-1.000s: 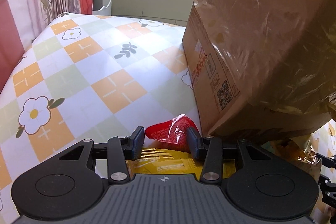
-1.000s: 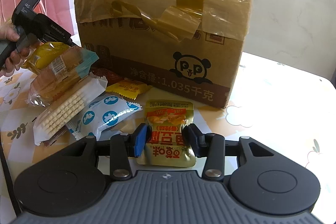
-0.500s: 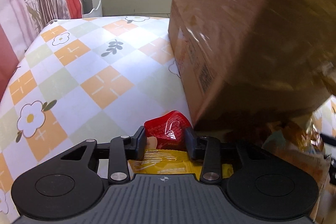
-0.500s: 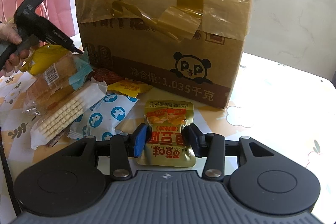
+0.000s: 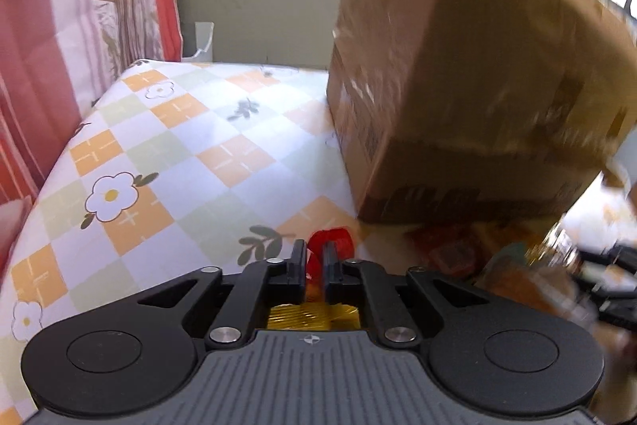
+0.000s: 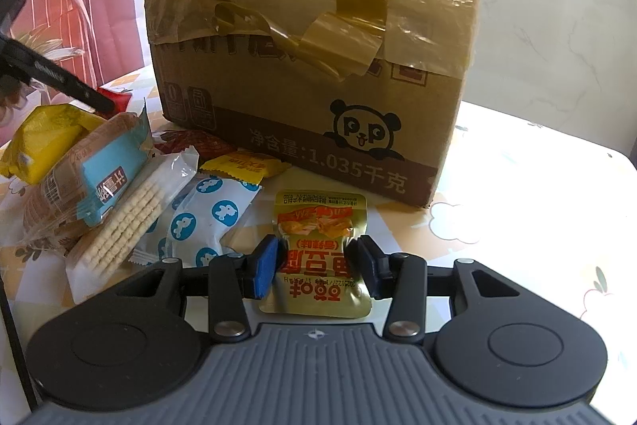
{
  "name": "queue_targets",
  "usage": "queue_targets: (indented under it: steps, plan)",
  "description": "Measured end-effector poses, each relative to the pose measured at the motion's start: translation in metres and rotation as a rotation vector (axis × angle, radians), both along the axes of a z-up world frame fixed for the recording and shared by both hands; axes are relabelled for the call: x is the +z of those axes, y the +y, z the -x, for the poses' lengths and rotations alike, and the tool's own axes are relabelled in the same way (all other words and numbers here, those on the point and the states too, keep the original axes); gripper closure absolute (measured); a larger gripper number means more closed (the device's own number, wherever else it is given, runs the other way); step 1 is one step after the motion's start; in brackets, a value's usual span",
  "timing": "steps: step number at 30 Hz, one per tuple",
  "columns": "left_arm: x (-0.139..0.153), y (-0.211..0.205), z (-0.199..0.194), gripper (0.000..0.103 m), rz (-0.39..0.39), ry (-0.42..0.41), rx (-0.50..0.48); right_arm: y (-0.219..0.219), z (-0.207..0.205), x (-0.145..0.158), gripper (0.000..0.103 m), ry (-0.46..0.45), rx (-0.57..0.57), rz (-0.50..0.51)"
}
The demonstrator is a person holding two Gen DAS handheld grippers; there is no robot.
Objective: Organize snacks
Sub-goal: 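Carry the gold pouch and red packet over the box with both tools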
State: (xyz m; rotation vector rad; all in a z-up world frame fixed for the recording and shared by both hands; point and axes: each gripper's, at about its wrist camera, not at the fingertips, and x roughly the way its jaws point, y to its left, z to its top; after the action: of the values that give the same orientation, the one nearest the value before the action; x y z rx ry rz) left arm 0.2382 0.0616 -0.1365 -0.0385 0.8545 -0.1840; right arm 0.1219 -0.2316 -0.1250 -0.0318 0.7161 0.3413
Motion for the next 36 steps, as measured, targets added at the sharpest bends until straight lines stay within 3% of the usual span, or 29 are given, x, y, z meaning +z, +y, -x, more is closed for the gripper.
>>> queue_targets:
  steps: [10, 22, 30, 36]
  plan:
    - [-0.002, -0.004, 0.003, 0.096, 0.025, 0.002, 0.009, 0.000, 0.000, 0.001, 0.057, 0.001, -0.002, -0.001]
    - [0.048, -0.015, 0.026, 0.097, 0.088, -0.151, -0.022, -0.005, 0.003, 0.004, 0.058, -0.002, -0.008, -0.014]
    - [0.063, -0.024, 0.042, 0.097, 0.130, -0.193, -0.063, -0.031, 0.026, 0.028, 0.058, -0.036, -0.085, -0.109]
    - [0.086, -0.031, 0.052, 0.097, 0.148, -0.250, -0.101, -0.033, 0.042, 0.072, 0.058, -0.145, -0.059, -0.175]
